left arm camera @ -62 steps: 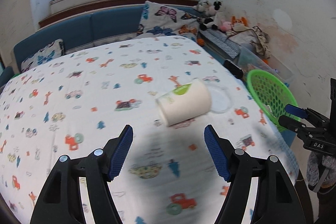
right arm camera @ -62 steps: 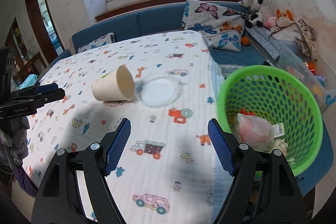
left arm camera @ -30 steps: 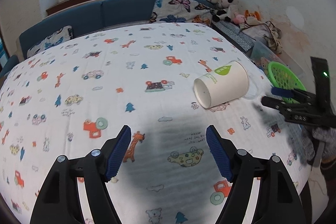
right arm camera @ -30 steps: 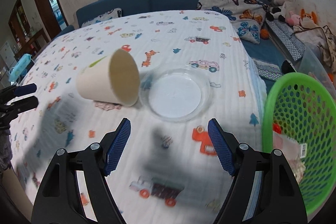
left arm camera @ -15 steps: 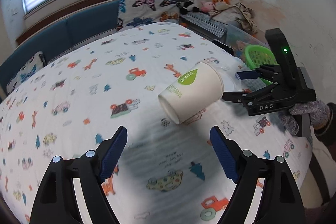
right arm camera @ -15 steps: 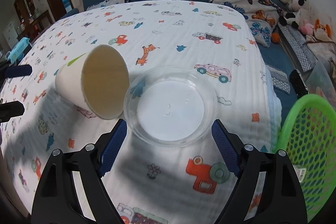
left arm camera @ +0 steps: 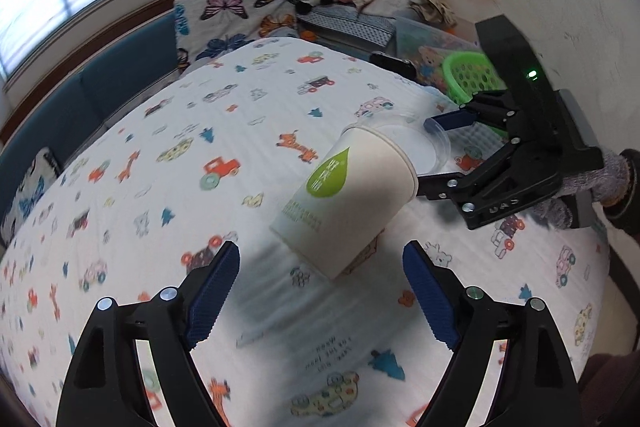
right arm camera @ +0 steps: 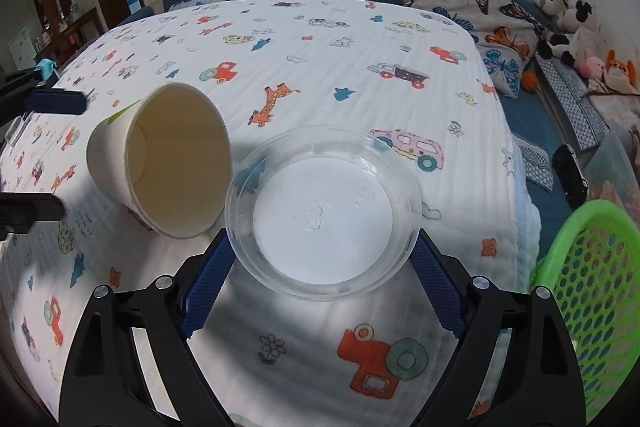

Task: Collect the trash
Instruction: 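Grasp the white paper cup with the left tool while the right grasps the clear lid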

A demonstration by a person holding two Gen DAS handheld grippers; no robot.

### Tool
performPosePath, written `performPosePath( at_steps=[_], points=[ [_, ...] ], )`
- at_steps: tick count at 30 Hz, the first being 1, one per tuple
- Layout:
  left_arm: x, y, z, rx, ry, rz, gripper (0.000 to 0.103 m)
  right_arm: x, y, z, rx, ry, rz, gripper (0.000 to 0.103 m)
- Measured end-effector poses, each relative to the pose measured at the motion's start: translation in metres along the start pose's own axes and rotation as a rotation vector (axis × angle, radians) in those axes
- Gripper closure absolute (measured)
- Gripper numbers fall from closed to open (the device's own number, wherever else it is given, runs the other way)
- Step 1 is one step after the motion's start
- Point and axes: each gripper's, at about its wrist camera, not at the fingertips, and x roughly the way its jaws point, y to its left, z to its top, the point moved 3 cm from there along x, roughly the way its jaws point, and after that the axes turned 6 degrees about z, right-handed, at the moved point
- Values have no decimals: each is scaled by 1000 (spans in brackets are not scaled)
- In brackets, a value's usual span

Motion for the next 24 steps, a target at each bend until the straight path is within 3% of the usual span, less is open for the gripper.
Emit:
performPosePath(
  at_steps=[9,21,24],
  points=[
    [16,-20,22,161,-16,-1,18,-27,-14,-12,82,-27,5,16],
    [41,-30,28,236,24,-39,18,-54,-28,-30,143,-45,-10,17],
    [43,-31,28,222,24,-50,23,-57,-29,-32,155,-52,-9,17]
  ],
)
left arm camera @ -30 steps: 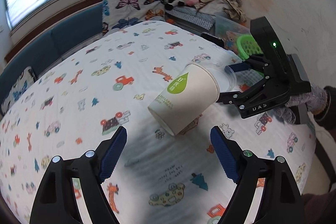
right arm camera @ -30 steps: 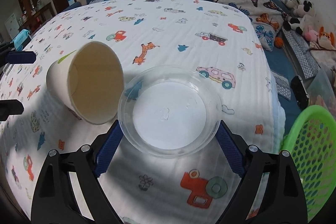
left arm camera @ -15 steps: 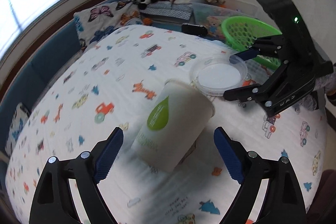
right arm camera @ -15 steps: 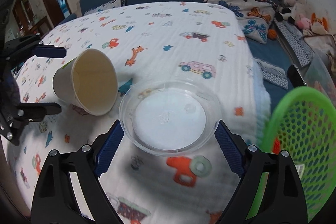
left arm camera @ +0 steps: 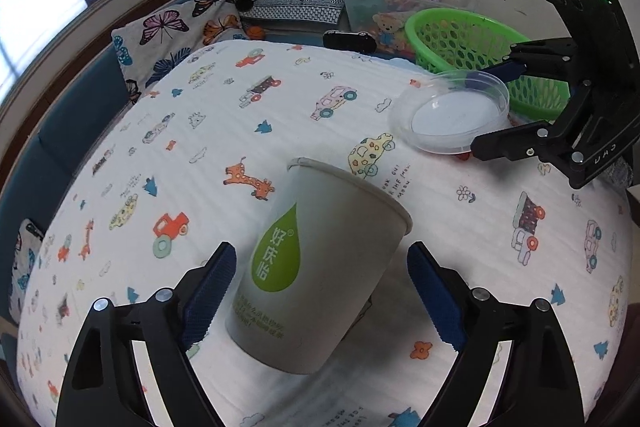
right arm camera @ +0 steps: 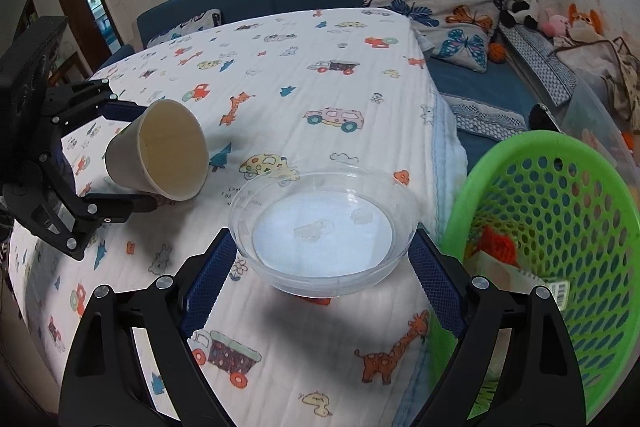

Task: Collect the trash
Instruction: 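Grasp the white paper cup with the left tool while the right grasps the clear lid, then carry the clear lid to the basket and drop it with the right tool while the left carries the cup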

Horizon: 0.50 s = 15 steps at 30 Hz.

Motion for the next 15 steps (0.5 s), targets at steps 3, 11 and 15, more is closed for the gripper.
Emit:
performPosePath(
  at_steps=[3,11,15],
  points=[
    [1,-2,-1,-17,-6,8,29,-4,1,-3,2,-3,0,17],
    [-6,-4,0,-103,-17,20,41,-23,2,-7,20,-39,1,17],
    [-9,-12,-2,-116,-11,33,43,-35,1,-10,26,-55,-1,17]
  ],
)
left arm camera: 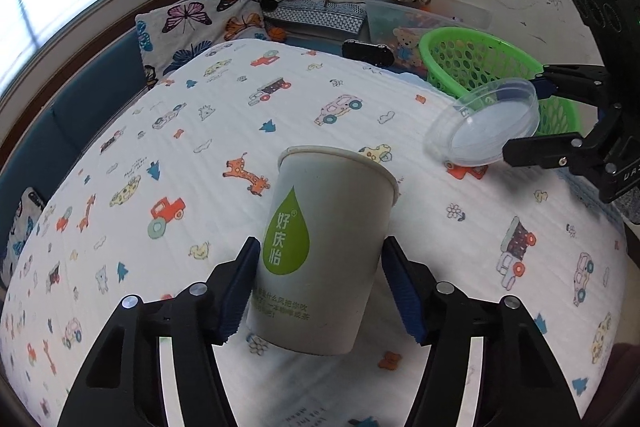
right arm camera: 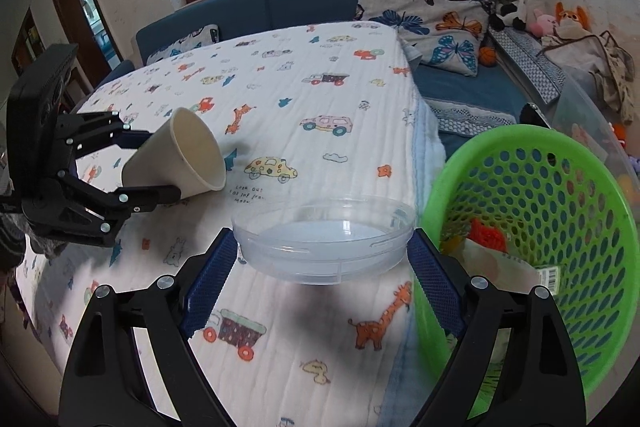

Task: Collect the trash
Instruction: 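Carry the clear lid to the basket and drop it with the right tool while the left carries the cup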

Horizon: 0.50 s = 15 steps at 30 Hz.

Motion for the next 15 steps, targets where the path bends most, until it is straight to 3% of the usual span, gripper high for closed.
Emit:
performPosePath(
  at_steps=[10,15],
  points=[
    [-18,-9,2,-60,-27,-4,44,-27,-13,-6,32,-41,-22,17],
    [-31,-18,14,-69,-61,-12,45,-43,-35,-10,68,-62,-74,18]
  ],
)
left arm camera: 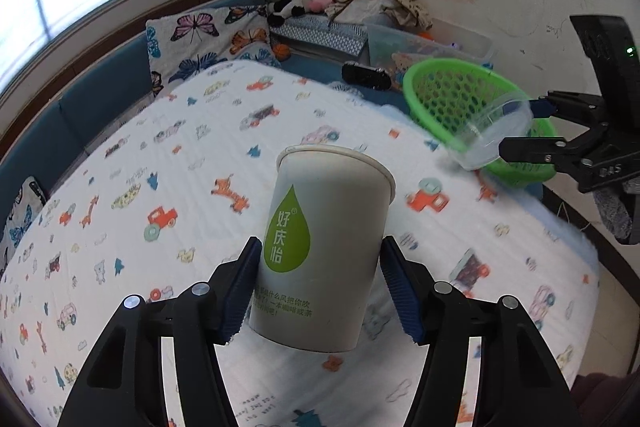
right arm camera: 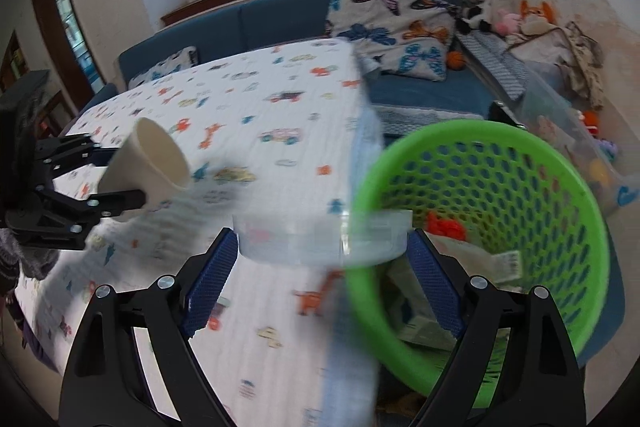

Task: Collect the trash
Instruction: 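Carry the clear lid to the basket and drop it with the right tool while the left carries the cup, then lower the paper cup into the green basket and open the left tool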

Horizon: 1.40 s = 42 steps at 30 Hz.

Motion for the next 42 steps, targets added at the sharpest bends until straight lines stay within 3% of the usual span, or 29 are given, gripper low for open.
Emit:
performPosePath(
  at_steps=[11,19,32,42],
  points=[
    [-6,-29,27,-3,-39,-39,45,-25,-69,-17,108,-12,-136,18],
    [-1,-50,45,-4,-49,-74,45,-25,-107,-32,190,6,-170,18],
    [17,-97,79,2,-47,-134,45,-54,-115,-37,199,-41,-186,16],
    [48,-142,104,24,0,-158,44,-87,-111,-50,193,-92,-185,16]
  ],
)
